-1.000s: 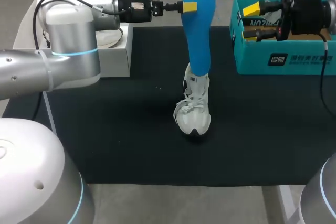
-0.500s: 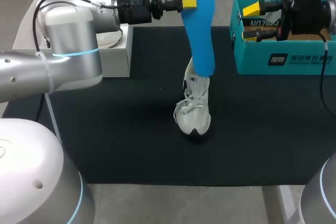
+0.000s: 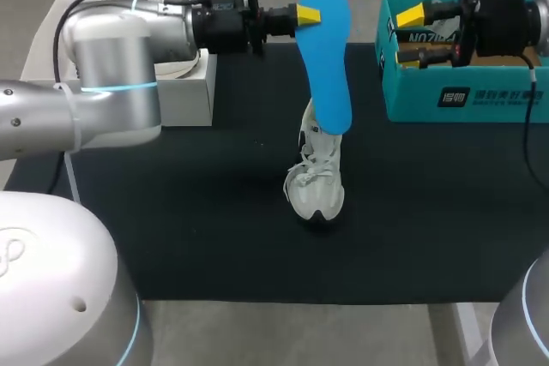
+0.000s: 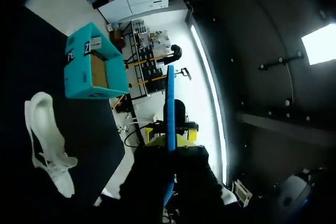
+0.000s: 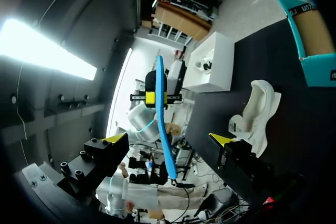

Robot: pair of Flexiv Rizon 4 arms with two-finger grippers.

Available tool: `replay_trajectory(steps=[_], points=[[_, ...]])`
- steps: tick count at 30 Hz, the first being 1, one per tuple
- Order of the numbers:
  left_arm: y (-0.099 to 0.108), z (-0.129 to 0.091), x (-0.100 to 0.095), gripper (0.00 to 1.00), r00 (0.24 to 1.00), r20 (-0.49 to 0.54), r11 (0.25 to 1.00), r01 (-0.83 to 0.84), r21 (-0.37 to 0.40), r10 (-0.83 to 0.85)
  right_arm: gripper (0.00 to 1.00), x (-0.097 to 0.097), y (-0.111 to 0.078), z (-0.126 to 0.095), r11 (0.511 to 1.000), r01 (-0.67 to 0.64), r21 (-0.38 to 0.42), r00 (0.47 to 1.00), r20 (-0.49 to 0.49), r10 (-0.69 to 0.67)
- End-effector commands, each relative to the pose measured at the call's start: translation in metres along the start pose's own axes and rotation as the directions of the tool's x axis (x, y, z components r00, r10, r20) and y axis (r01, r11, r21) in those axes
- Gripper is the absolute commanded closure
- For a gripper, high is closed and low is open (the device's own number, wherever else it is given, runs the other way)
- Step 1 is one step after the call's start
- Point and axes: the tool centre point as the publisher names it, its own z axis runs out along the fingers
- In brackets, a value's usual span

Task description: Take the shoe out of the shoebox, open the shoe tongue, remove and reinsert the insole, then place the shoe into the shoebox

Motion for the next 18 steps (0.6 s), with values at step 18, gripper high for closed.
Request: replay_trajectory(steps=[18], points=[[0.001,0.009,-0.018,1.0,0.979,0.039,0.979,0.201,-0.025,-0.2,0.0,0.091,0.029,0.028,0.95,-0.173,-0.258,0.351,0.886,0.304]])
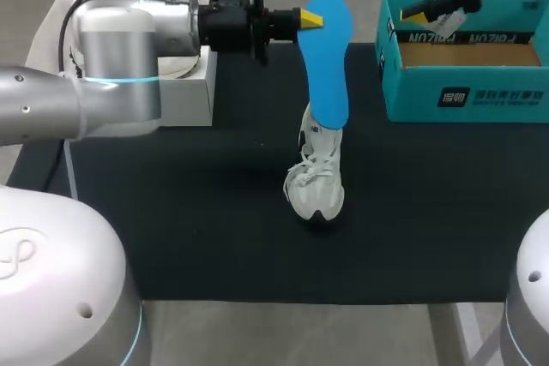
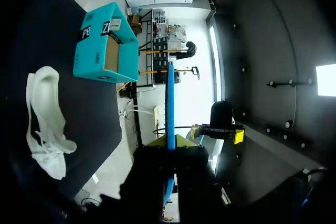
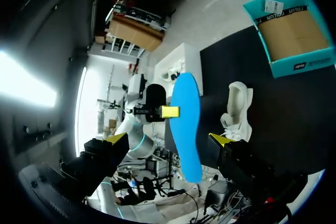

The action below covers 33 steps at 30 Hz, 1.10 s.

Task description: Take the shoe out of the shoebox, open the shoe tongue, remove and reinsert the insole, then place the shoe into the shoebox

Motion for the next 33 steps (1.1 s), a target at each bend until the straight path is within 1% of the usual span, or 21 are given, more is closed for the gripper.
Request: replay_trajectory(steps=[1,3,4,5,7,9,10,12,14,17,20,21,22,24,28,33], points=[[0.004,0.005,-0.003,1.0,1.0,-0.008,1.0,0.012,0.01,-0.012,0.0,0.019,-0.003,0.008,0.992,-0.061,-0.107,0.683,0.721,0.12],[0.003,0.007,-0.005,1.0,1.0,-0.008,1.0,0.019,0.007,-0.019,0.0,0.026,-0.004,0.011,0.995,-0.035,-0.089,0.626,0.774,0.091],[0.003,0.007,-0.005,1.0,1.0,-0.01,1.0,0.03,-0.002,-0.03,0.0,0.028,-0.004,0.012,0.996,-0.024,-0.087,0.607,0.79,0.084],[0.003,0.008,-0.007,1.0,0.999,-0.008,0.999,0.033,-0.002,-0.033,0.0,0.031,-0.005,0.013,0.997,-0.005,-0.083,0.566,0.821,0.071],[0.001,0.009,-0.008,1.0,0.999,-0.016,0.999,0.048,-0.006,-0.048,0.0,0.035,-0.007,0.015,0.997,0.022,-0.07,0.527,0.848,0.048],[-0.001,0.01,-0.009,1.0,0.998,-0.016,0.999,0.053,-0.005,-0.053,0.0,0.039,-0.009,0.017,0.998,0.038,-0.053,0.475,0.88,0.029],[-0.002,0.01,-0.01,1.0,0.998,-0.016,0.998,0.061,-0.006,-0.061,0.0,0.04,-0.011,0.019,0.998,0.047,-0.04,0.456,0.89,0.014],[-0.004,0.01,-0.011,1.0,0.995,-0.03,0.995,0.098,-0.01,-0.098,0.0,0.042,-0.013,0.023,0.998,0.061,-0.013,0.39,0.921,-0.012],[-0.005,0.012,-0.011,1.0,0.996,-0.003,0.996,0.093,-0.007,-0.093,0.0,0.043,-0.017,0.028,0.997,0.074,0.011,0.318,0.947,-0.034],[-0.006,0.014,-0.012,1.0,0.992,0.007,0.992,0.126,-0.01,-0.126,0.0,0.042,-0.022,0.038,0.995,0.089,0.047,0.238,0.969,-0.067],[-0.007,0.016,-0.012,1.0,0.99,0.016,0.99,0.139,-0.02,-0.139,0.0,0.038,-0.026,0.047,0.992,0.096,0.083,0.201,0.974,-0.101],[-0.008,0.016,-0.012,1.0,0.989,0.018,0.989,0.148,-0.028,-0.148,0.0,0.035,-0.028,0.05,0.99,0.104,0.093,0.157,0.982,-0.109],[-0.008,0.017,-0.012,1.0,0.988,0.019,0.987,0.154,-0.036,-0.154,0.0,0.034,-0.03,0.053,0.988,0.104,0.111,0.139,0.982,-0.125],[-0.008,0.018,-0.013,1.0,0.987,0.025,0.987,0.158,-0.035,-0.158,0.0,0.031,-0.032,0.057,0.987,0.103,0.123,0.124,0.983,-0.136],[-0.008,0.018,-0.014,1.0,0.986,0.035,0.986,0.162,-0.036,-0.161,0.0,0.027,-0.035,0.06,0.986,0.094,0.138,0.114,0.982,-0.148],[-0.006,0.018,-0.016,1.0,0.987,0.026,0.987,0.159,-0.036,-0.159,0.0,0.027,-0.037,0.062,0.984,0.089,0.152,0.11,0.981,-0.162]])
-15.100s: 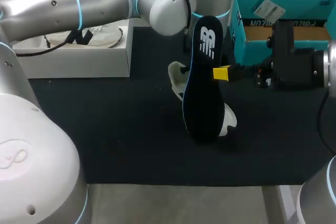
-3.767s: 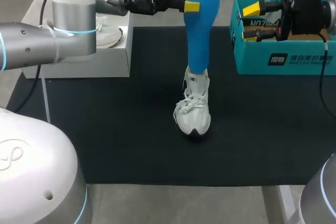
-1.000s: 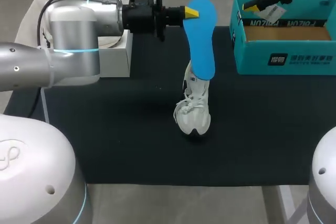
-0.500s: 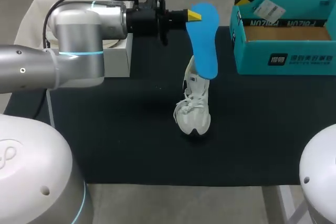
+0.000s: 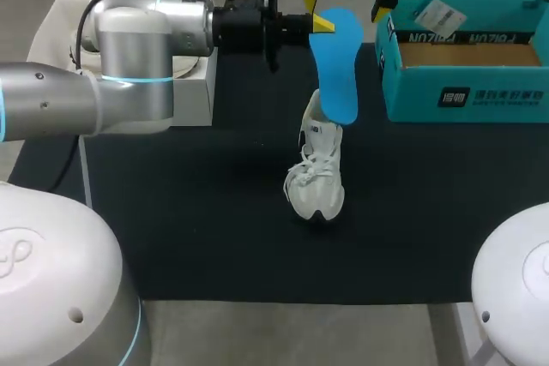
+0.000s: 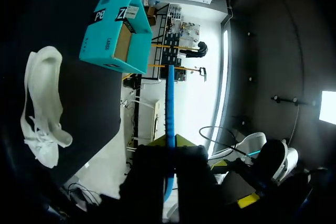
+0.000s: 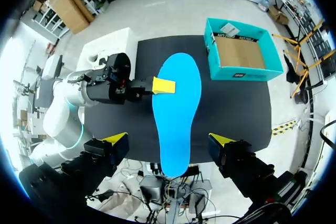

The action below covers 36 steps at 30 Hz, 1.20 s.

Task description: Take the shoe out of the shoebox, open the shoe tongue, remove and reinsert the insole, then place the shoe into the shoebox

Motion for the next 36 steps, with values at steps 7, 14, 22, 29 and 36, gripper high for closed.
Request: replay_trajectory(steps=[7,14,22,29,36], points=[[0.009,-0.001,-0.002,1.0,1.0,-0.011,1.0,0.002,-0.001,-0.002,0.0,0.006,0.008,0.002,0.996,0.033,0.077,0.863,0.5,-0.067],[0.012,-0.003,-0.002,1.0,1.0,-0.025,1.0,0.002,0.011,-0.002,0.0,0.008,0.009,0.007,0.997,0.012,0.079,0.905,0.423,-0.044],[0.013,-0.004,-0.001,1.0,1.0,-0.031,1.0,0.002,0.019,-0.001,0.0,0.009,0.01,0.005,0.997,-0.023,0.069,0.951,0.309,0.001],[0.013,-0.006,0.0,1.0,0.999,-0.044,1.0,0.0,0.03,0.001,0.0,0.012,0.009,0.006,0.996,-0.029,0.087,0.969,0.249,0.007],[0.013,-0.008,0.0,1.0,0.999,-0.049,0.999,0.002,0.035,0.0,0.0,0.012,0.007,0.007,0.995,-0.037,0.094,0.97,0.244,0.013]])
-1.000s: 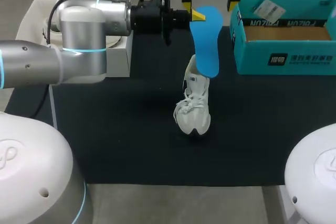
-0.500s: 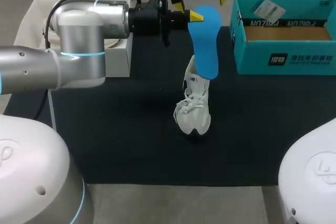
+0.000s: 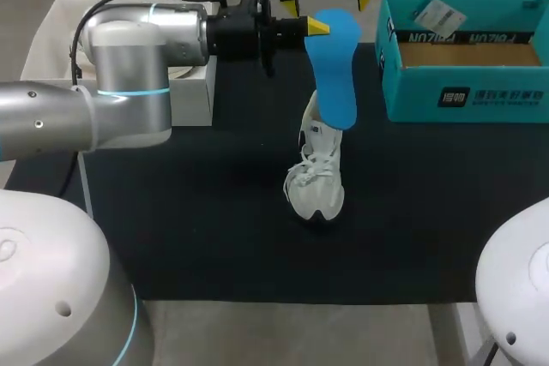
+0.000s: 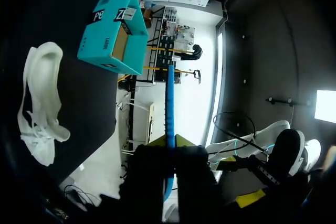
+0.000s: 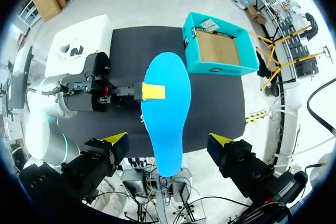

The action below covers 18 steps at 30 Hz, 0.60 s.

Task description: Take the shoe out of the shoebox, open the shoe tongue, remove and reinsert the insole, then place the shoe into the shoebox

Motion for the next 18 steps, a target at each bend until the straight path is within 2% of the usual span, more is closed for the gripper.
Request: replay_trajectory(steps=[1,18], points=[[0.0034,-0.0006,-0.0007,1.0,1.0,-0.001,1.0,0.0,0.006,0.0,0.0,-0.0027,-0.0013,0.0019,1.0,-0.003,-0.002,1.0,-0.031,0.003],[0.0046,-0.0009,0.0002,1.0,1.0,0.002,1.0,-0.006,0.002,0.006,0.0,-0.0014,-0.0024,0.0015,1.0,-0.012,-0.01,0.999,-0.049,0.011]])
